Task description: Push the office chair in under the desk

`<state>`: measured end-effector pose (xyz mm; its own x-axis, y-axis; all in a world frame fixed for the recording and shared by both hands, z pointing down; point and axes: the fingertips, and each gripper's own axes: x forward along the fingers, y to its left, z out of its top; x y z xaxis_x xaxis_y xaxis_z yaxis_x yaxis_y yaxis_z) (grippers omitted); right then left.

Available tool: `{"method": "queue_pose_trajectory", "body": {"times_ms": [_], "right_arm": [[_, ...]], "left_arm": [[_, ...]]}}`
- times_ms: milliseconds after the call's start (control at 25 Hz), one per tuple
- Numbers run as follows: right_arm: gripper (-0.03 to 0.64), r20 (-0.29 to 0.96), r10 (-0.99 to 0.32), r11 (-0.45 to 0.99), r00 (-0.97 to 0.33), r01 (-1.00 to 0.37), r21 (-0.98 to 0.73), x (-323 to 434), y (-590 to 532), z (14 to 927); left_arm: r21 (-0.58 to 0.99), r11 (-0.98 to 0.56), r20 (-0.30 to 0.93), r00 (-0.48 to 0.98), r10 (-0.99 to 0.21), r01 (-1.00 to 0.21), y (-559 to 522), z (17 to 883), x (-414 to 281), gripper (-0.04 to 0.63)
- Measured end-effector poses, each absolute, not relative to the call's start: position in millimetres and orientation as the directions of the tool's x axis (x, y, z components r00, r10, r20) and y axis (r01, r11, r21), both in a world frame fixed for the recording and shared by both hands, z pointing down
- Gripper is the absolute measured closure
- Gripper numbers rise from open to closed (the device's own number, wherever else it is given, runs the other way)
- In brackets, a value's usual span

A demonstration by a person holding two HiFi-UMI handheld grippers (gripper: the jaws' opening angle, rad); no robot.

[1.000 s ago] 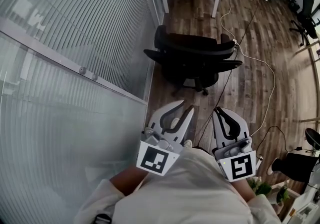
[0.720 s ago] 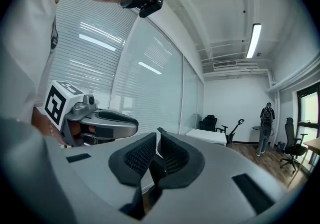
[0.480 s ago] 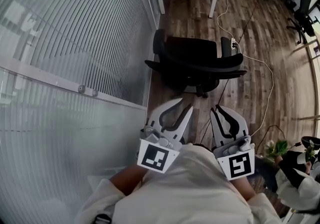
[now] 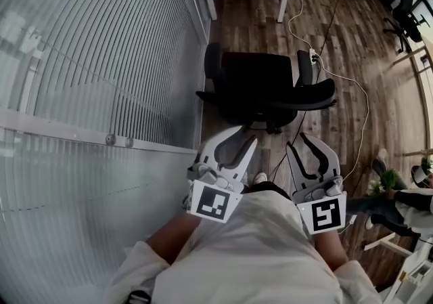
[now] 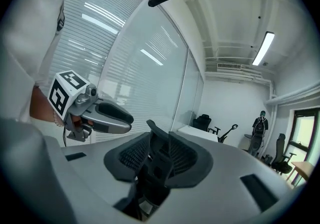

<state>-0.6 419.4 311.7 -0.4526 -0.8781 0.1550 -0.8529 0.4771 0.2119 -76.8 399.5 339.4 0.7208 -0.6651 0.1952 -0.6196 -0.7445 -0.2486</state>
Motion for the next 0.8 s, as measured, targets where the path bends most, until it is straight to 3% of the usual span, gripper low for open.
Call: {"method": "queue_pose_trajectory", "body": {"times_ms": [240, 480, 800], "right_arm": [[0.461, 0.246, -0.880, 0.473, -0.405, -0.788, 0.395, 28, 396, 336], [0.418, 0.375, -0.874, 0.469, -0.310, -0.738, 0.485, 70, 369, 381], [0.378, 0.532, -0.824, 0.517, -0.196, -0.646, 0.562, 126, 336, 460]], "left_arm": [[-0.316, -0.715, 0.292, 0.653, -0.699, -0.624, 364, 381, -91, 0.429], [-0.498, -0.700, 0.449, 0.538, -0.713, -0.511, 325, 440, -108, 0.377], [-0.582, -0.726, 0.608, 0.397, -0.687, -0.366, 288, 511, -127, 0.351]]}}
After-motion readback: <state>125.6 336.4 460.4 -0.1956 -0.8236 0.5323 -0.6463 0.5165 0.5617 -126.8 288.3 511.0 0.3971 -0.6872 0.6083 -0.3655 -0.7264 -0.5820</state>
